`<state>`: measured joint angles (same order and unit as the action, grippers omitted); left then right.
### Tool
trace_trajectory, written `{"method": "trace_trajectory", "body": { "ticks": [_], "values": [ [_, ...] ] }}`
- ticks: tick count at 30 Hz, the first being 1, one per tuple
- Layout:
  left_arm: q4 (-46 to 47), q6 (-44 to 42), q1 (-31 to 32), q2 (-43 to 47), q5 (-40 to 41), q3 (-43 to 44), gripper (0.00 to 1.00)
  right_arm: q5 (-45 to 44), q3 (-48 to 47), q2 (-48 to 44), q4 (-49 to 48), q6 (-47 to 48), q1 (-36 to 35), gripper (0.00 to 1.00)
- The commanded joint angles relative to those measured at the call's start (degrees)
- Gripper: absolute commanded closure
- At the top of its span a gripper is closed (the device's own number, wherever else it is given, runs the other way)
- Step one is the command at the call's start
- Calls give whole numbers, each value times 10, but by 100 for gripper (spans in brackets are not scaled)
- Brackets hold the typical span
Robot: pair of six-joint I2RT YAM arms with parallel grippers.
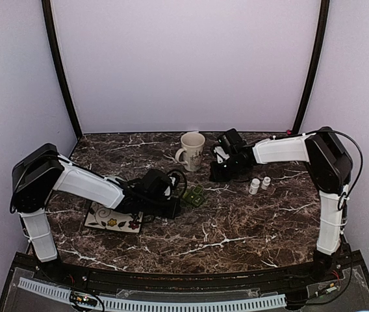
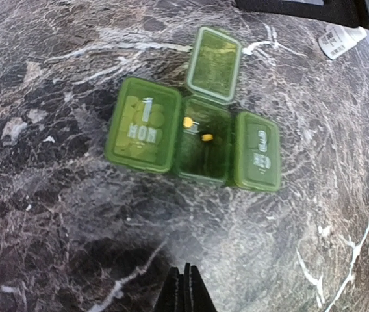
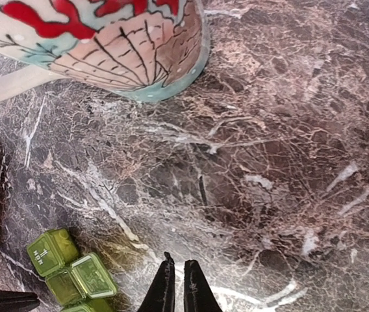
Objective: Sort the pills into containers
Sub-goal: Close the lid of the pill container.
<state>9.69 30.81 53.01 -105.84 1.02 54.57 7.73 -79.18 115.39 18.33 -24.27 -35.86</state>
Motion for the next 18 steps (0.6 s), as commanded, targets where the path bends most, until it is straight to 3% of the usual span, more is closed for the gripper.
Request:
{"method": "trace_trajectory", "body": {
  "ticks": [1, 18],
  "values": [
    [7, 11, -12, -11, -4, 14, 100, 26, -14, 19, -21, 4, -5, 95],
    [17, 19, -28, -54, -15, 47, 100, 73, -18, 36, -38, 5, -16, 96]
  ]
}}
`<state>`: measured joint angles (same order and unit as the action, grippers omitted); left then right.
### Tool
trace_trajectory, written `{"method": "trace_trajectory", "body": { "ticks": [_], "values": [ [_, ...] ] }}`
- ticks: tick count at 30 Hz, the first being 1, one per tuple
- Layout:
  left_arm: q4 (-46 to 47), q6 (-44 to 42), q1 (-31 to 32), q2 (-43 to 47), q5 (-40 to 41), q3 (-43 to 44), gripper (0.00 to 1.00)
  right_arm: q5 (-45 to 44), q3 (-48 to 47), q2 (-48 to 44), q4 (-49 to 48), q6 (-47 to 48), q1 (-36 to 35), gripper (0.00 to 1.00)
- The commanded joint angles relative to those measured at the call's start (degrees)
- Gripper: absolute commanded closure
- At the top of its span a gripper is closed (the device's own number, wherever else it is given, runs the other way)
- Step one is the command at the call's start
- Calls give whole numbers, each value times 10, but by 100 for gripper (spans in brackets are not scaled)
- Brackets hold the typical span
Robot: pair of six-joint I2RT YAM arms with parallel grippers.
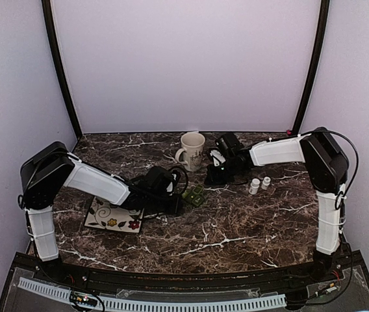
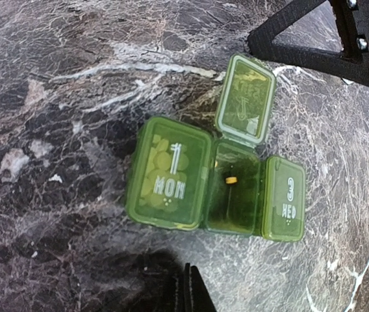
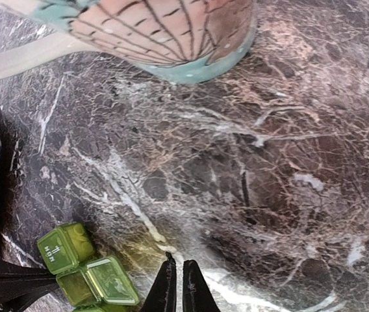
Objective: Sort the pills into containers
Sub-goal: Close the lid of the pill container.
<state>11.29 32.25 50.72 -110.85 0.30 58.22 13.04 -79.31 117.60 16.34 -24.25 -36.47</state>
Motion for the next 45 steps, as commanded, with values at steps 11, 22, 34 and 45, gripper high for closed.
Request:
{"method": "trace_trajectory", "body": {
  "ticks": [11, 22, 34, 45],
  "values": [
    [4, 6, -13, -15, -16, 23, 100, 37, -8, 8, -36, 2, -24, 97],
    [3, 3, -17, -24, -19, 30, 100, 40, -6, -2, -32, 5, -33, 97],
    [3, 3, -21, -25, -15, 26, 100, 38, 9, -33, -36, 9, -51, 98],
    [3, 3, -23, -26, -14, 26, 100, 44, 10, -41, -27, 15, -55, 98]
  ]
}}
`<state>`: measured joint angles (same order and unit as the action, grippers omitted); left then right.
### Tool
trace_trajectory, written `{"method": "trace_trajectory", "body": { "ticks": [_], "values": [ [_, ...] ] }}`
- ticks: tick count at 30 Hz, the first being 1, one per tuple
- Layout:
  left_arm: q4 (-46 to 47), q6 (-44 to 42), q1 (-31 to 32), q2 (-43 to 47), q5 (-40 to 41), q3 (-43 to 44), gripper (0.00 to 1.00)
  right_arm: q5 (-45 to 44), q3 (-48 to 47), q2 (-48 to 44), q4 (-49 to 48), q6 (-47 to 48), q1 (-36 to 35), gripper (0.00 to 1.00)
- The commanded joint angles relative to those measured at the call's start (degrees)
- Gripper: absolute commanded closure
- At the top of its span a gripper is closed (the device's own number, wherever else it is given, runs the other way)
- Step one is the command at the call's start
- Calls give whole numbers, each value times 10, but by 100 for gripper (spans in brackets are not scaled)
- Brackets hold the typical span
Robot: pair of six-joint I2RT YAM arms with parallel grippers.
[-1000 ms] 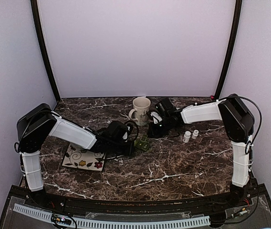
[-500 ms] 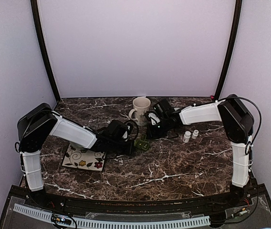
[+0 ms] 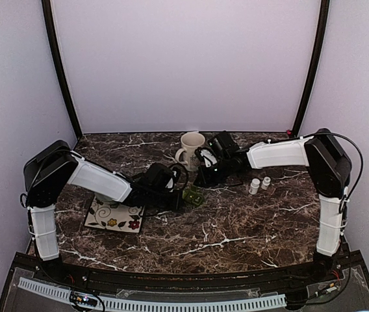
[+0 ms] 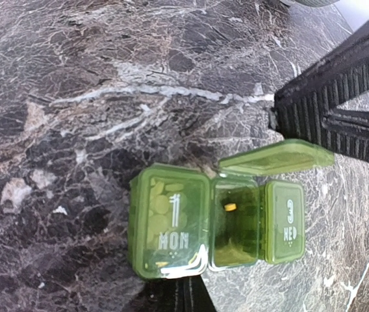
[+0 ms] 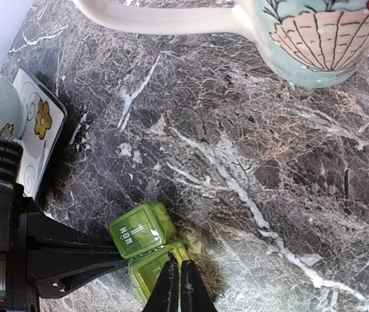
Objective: Sort the pills into containers
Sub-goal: Close the lid of the pill container.
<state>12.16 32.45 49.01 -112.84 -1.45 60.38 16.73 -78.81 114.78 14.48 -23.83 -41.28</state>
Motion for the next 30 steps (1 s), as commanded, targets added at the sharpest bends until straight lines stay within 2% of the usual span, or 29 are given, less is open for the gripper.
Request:
{"method": "trace_trajectory", "body": {
  "ticks": [1, 12, 30],
  "values": [
    [-5, 1, -7, -6, 4, 4, 100, 10, 5, -12, -7, 11, -7, 98],
    [-3, 2, -8, -6, 4, 3, 100, 20, 9, -12, -5, 14, -24, 97],
    [-2, 3, -9, -6, 0, 3, 100, -17, -9, 8, 49, 46, -41, 83]
  ]
}}
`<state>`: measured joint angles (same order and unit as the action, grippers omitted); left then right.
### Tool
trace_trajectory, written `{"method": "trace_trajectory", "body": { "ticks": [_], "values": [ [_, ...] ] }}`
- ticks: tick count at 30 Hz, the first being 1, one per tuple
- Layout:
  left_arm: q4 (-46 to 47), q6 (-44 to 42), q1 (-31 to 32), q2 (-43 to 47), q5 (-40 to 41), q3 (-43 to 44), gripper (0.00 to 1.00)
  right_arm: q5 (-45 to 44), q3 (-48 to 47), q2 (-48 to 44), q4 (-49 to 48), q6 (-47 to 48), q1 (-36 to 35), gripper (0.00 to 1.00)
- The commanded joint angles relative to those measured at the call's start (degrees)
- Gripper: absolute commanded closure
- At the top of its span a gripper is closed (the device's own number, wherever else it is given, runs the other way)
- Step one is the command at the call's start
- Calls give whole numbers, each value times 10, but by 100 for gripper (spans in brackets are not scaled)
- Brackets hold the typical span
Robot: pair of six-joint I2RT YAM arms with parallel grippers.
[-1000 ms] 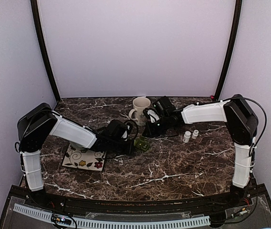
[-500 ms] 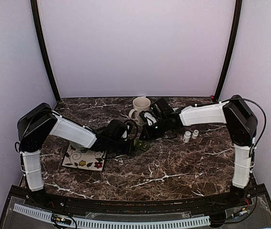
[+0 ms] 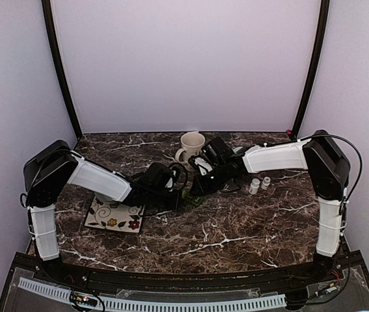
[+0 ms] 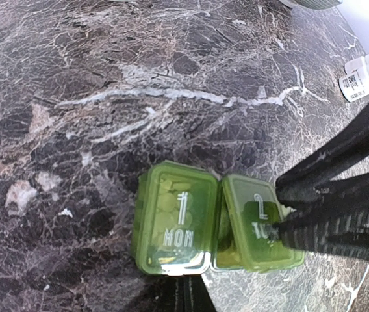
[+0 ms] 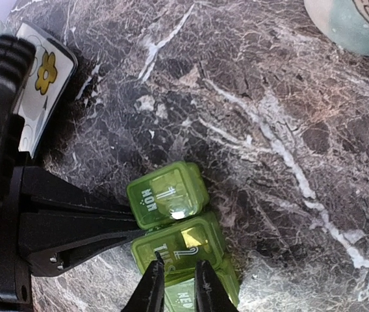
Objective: Sort the pills into containers
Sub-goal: Close the lid of the pill container.
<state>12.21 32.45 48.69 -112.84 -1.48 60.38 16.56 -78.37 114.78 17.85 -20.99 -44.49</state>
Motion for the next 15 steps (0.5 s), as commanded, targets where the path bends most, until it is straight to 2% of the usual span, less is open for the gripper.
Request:
{"method": "trace_trajectory", "body": {
  "ticks": [1, 15],
  "values": [
    [-2, 3, -5, -7, 1, 2, 100, -17, -15, 9, 18, 19, -10, 83],
    [0, 1, -7, -10, -5, 4, 100, -38, -49, 25, 60, 52, -12, 75]
  ]
}}
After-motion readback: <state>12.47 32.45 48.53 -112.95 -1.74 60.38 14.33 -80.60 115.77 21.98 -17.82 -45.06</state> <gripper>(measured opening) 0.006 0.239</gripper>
